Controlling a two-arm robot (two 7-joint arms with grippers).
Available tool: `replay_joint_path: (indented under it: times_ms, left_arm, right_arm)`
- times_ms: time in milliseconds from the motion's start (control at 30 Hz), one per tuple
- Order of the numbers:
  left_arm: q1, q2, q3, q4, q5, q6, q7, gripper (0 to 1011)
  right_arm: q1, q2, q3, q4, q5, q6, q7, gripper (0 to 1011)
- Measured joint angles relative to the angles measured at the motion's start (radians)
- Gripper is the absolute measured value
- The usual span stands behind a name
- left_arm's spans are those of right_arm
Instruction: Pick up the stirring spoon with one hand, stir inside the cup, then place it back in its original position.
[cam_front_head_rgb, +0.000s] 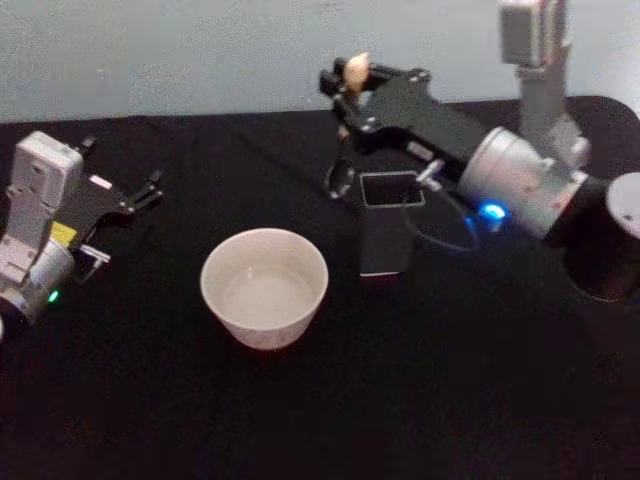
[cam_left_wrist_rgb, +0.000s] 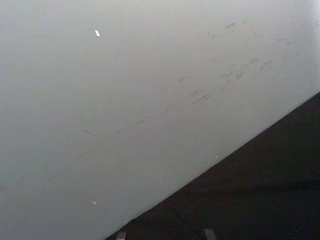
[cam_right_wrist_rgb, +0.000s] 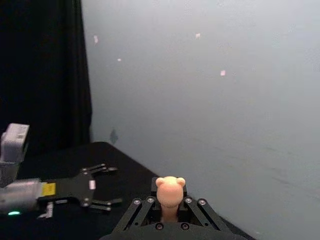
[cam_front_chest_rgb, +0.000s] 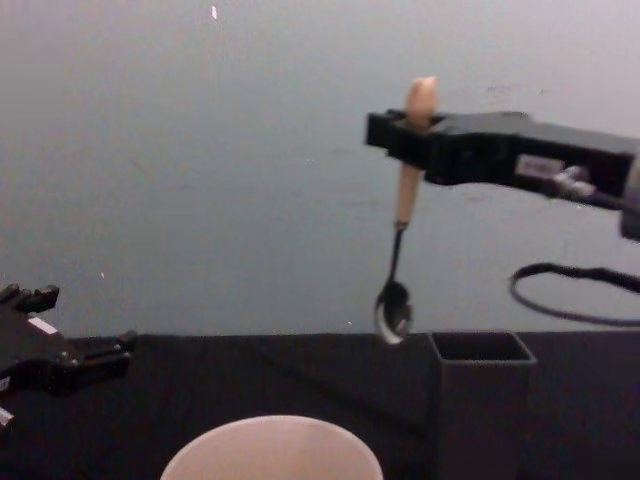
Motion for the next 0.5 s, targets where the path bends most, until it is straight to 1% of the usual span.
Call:
replay_joint_path:
  times_ms: [67,167,500]
  left_arm:
    - [0.0,0.0,0.0,0.0,0.0,0.0,0.0,1001]
    - [0.0,0.0,0.0,0.0,0.0,0.0,0.0,1001]
    - [0.0,0.0,0.0,0.0,0.0,0.0,0.0,1001]
  right_arm:
    - [0.006,-0.009,-0.021,0.01,-0.007,-0.003,0.005,164]
    - [0.009,-0.016,-0.042,0.022,-0.014,-0.011,0.016,164]
    - [0.01,-0.033,-0.092,0.05,-0.025,-0.043,0.045,164]
